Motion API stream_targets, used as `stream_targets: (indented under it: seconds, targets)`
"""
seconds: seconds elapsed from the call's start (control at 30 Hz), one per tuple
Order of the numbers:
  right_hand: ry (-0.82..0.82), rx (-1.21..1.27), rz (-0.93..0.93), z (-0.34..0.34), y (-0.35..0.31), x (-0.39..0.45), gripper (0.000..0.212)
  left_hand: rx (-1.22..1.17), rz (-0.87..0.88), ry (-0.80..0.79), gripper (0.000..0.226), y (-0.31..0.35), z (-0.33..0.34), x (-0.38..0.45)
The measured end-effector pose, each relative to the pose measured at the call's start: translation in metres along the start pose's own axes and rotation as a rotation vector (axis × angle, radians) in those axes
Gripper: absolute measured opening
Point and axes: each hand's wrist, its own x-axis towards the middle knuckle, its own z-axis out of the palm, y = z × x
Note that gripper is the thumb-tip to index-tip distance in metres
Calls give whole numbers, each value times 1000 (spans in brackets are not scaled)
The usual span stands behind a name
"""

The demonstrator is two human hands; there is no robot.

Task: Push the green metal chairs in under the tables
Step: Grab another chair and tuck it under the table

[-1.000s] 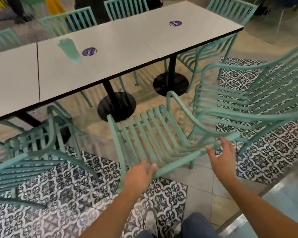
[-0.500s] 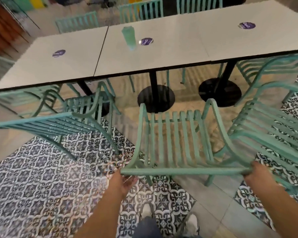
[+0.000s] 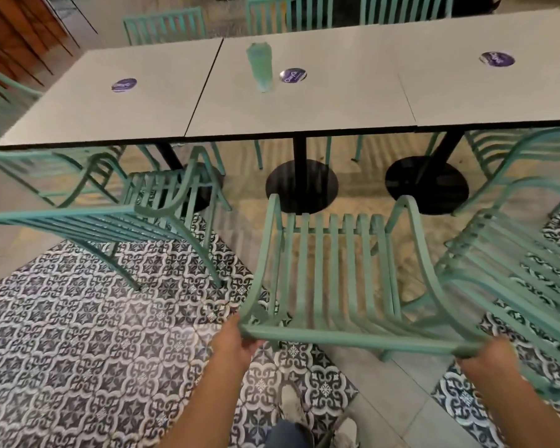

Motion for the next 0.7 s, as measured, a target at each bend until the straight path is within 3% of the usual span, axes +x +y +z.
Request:
stream_targets:
  seconds: [0.07, 0.17, 0.27, 0.47, 0.6, 0.7]
  targets:
    - [-36, 176, 56, 8, -12, 6, 37, 9, 6, 19, 23, 10, 8, 10]
    - [-58, 368, -49, 12, -41, -15, 14, 1, 6, 37, 32, 28, 24, 27]
    - [-56, 823, 4, 26, -67, -31, 15, 16, 6, 35, 31, 49, 42, 37]
    - [-117, 893, 84, 50, -104, -22, 41, 8, 29, 0, 21, 88, 73, 62]
    - [-34, 868, 98, 72, -131, -9, 37, 20, 54, 24, 32, 109, 85, 81]
    - [-7, 886, 116, 91, -149, -15, 36, 23, 58, 32, 27, 126, 87, 91]
